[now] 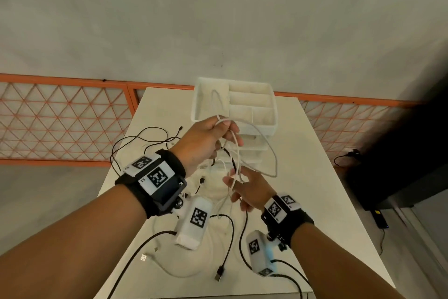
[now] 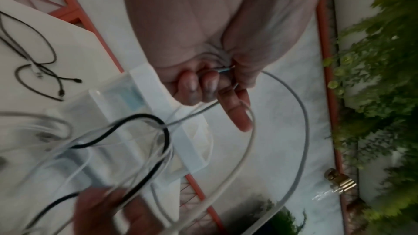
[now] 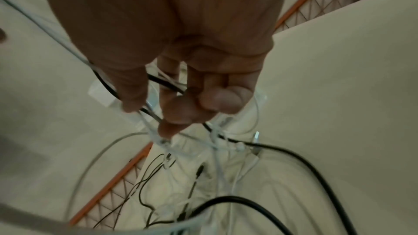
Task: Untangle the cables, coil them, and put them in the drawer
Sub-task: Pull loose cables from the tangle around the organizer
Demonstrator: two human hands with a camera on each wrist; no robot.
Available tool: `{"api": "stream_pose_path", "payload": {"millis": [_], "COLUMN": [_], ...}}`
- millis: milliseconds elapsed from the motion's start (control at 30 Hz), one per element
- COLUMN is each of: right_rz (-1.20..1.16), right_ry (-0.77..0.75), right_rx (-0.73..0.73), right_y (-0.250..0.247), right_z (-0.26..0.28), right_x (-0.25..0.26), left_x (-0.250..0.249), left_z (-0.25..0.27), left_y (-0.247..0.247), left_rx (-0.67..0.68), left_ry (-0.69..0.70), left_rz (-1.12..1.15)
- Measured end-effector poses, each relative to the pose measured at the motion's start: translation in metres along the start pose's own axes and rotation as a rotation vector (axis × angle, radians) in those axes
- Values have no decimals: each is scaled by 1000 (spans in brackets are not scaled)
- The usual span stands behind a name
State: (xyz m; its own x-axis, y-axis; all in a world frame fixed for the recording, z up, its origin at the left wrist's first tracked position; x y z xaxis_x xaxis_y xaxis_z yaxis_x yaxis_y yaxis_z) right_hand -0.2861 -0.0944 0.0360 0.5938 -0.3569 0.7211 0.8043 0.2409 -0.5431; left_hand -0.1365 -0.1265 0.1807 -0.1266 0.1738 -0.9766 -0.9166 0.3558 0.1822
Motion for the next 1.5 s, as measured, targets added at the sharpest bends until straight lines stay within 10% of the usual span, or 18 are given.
{"api": "stream_pose_path", "payload": {"millis": [267, 367, 467, 700, 933, 1000, 1167, 1367, 1500], "right_rz": [85, -106, 200, 362, 367, 484, 670, 172, 274], "right_ry": [329, 167, -95, -637, -536, -323, 166, -357, -411], "right_rx": [-198, -335, -533, -811, -925, -848, -49, -229, -248], "right_y": [-59, -105, -144, -139, -147, -124, -42, -44, -8], "right_z": [-12, -17, -7, 49, 58, 45, 22, 45, 33], "right_x": [-29, 9, 57, 93, 65, 18, -95, 26, 57], "left_x": [-45, -14, 20, 43, 41, 42, 45, 27, 0], "left_z": [6, 7, 9, 8, 9, 11, 17, 18, 21], "left_y": [-50, -64, -71, -84, -90, -86, -70, -32, -2], "left_rx": [-124, -153, -185, -320, -404, -387, -244, -72, 51], "left_ry": [171, 45, -64, -85, -21, -16, -43, -15, 62], "left_rz": [-10, -259, -395, -279, -104, -110, -198, -343, -381]}}
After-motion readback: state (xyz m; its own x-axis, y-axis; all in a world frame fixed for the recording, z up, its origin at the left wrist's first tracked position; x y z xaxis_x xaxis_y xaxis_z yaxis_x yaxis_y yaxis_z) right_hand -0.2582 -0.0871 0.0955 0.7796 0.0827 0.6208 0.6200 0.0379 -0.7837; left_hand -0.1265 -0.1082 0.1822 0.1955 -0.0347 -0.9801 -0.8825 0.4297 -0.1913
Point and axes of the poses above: each hand's wrist, its own z-axis away from the middle knuckle, its own y-axis out of the palm, x = y × z, the point moved 6 cm from there along -z, towards the middle knuckle, and after that the axes turned 12 degrees about z, right-handed, at the moved point
